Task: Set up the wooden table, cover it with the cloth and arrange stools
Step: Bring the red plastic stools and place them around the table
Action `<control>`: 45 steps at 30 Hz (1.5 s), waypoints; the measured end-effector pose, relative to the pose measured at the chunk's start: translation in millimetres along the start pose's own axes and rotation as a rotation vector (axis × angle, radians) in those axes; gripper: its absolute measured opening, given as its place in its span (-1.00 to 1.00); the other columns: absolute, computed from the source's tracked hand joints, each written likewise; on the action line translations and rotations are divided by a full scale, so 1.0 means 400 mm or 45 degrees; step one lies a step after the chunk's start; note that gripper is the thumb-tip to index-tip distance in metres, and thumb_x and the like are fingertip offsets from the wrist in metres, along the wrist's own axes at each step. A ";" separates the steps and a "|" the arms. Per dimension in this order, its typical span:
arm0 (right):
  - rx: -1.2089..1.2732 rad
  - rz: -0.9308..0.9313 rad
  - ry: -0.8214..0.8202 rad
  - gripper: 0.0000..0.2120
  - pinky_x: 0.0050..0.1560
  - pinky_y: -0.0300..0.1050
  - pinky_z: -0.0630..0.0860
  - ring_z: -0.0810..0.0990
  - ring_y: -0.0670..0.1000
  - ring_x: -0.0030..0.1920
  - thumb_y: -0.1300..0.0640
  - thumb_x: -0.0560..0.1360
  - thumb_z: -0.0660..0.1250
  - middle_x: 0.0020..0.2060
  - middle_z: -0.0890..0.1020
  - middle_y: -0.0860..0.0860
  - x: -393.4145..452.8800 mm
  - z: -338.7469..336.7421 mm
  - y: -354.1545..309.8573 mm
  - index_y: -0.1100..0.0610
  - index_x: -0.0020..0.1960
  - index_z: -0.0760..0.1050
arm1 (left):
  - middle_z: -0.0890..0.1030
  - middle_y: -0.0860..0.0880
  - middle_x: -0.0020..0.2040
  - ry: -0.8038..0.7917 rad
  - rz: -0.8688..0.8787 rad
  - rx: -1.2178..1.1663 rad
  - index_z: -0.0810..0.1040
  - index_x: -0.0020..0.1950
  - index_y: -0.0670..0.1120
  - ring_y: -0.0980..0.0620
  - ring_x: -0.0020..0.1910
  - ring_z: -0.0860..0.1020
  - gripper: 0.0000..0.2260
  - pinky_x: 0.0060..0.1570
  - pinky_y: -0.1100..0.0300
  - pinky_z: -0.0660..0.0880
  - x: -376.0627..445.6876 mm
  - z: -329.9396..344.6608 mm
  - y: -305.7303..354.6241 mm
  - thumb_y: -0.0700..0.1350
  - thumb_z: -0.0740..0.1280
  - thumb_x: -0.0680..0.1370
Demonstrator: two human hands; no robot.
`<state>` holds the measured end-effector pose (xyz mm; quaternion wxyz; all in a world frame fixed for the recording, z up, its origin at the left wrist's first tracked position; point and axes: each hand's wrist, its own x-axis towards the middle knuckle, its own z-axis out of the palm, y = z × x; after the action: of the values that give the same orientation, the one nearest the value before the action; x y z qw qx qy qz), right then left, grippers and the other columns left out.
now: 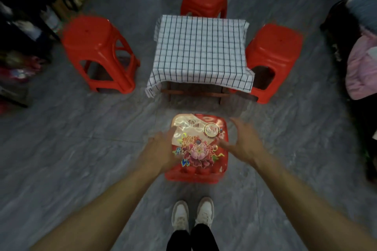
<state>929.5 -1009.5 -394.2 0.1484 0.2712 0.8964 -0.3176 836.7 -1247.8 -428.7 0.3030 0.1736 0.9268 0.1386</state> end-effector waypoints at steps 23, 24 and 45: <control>-0.191 0.032 0.294 -0.26 0.40 0.09 0.32 0.34 0.25 0.39 -0.18 0.46 0.41 0.38 0.39 0.23 -0.337 -0.218 -0.094 0.05 0.52 0.22 | 0.21 -0.18 0.52 0.248 0.262 0.063 0.23 0.53 0.06 -0.22 0.46 0.23 -0.29 0.40 -0.10 0.31 -0.193 -0.169 0.171 0.22 0.39 0.46; -0.189 0.042 0.315 -0.26 0.39 0.10 0.34 0.35 0.25 0.38 -0.18 0.46 0.41 0.38 0.39 0.22 -0.342 -0.227 -0.082 0.04 0.52 0.22 | 0.21 -0.18 0.52 0.243 0.270 0.063 0.24 0.53 0.06 -0.23 0.45 0.24 -0.30 0.39 -0.09 0.31 -0.196 -0.166 0.186 0.22 0.39 0.46; 0.084 0.006 0.544 -0.32 0.36 0.03 0.36 0.42 0.16 0.32 -0.17 0.43 0.40 0.31 0.47 0.12 -0.331 -0.623 0.577 0.07 0.47 0.34 | 0.26 -0.13 0.48 0.157 0.448 0.217 0.33 0.46 0.02 -0.19 0.38 0.30 -0.38 0.32 -0.13 0.38 -0.148 0.059 0.980 0.18 0.38 0.47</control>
<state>1147.1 -749.1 -261.0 -0.0531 0.3391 0.8960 -0.2817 988.9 -915.0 -274.7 0.2011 0.3490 0.9073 0.1209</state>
